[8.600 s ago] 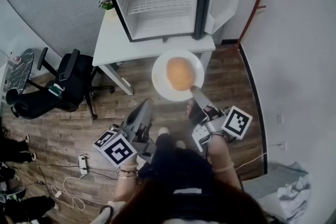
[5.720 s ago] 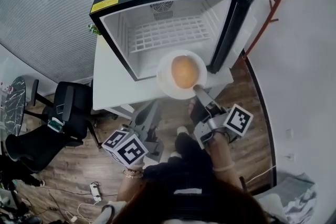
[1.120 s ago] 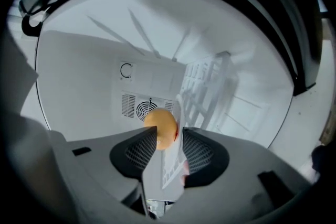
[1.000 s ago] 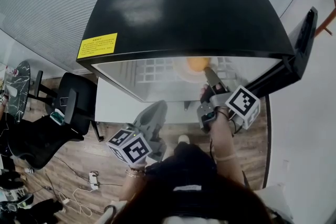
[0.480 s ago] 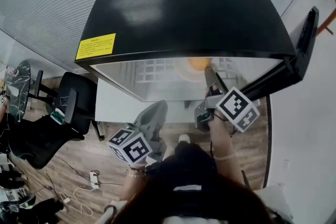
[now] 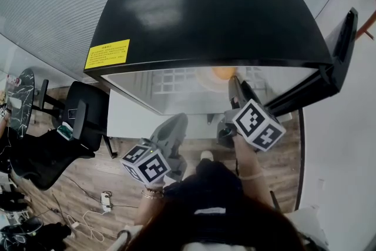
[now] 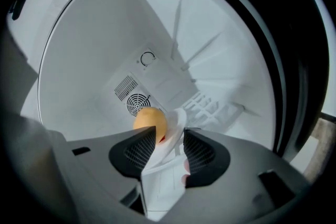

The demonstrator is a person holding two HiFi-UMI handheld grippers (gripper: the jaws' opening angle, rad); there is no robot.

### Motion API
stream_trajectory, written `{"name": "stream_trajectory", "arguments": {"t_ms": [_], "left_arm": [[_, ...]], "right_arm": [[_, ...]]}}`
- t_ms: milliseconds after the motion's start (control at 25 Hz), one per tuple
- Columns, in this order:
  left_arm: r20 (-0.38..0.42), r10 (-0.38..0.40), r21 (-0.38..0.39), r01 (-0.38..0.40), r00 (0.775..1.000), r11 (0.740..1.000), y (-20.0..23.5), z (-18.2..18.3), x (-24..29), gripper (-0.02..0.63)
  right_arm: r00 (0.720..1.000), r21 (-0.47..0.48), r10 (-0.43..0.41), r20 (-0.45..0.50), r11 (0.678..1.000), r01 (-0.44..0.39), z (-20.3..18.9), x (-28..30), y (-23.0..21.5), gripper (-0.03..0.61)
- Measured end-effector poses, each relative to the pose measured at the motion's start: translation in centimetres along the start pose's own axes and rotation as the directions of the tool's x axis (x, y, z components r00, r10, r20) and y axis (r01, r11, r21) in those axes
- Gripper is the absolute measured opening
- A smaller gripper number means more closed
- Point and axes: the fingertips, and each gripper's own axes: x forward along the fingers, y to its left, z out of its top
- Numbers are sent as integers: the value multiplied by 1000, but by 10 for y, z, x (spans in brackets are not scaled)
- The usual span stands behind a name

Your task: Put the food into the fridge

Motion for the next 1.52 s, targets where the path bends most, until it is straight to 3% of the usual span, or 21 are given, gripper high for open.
{"name": "stream_trajectory", "arguments": {"t_ms": [600,800,1520], "left_arm": [[-11,-10,16,10,1000,1000,-8,-4,-1,-9],[-17,-17,27,18,1000,999,-14,-10,-8,-9],[1,-28,81,27,1000,996,-39,-32,-60,-9]], "right_arm": [[1000,-4,-9,12,1000,9,1,-11,-7,163],[1000,36,27,4,999,-27,-7,-23,-3,161],[995,-10,86,40,996,-86,-33,-93,16,123]]}}
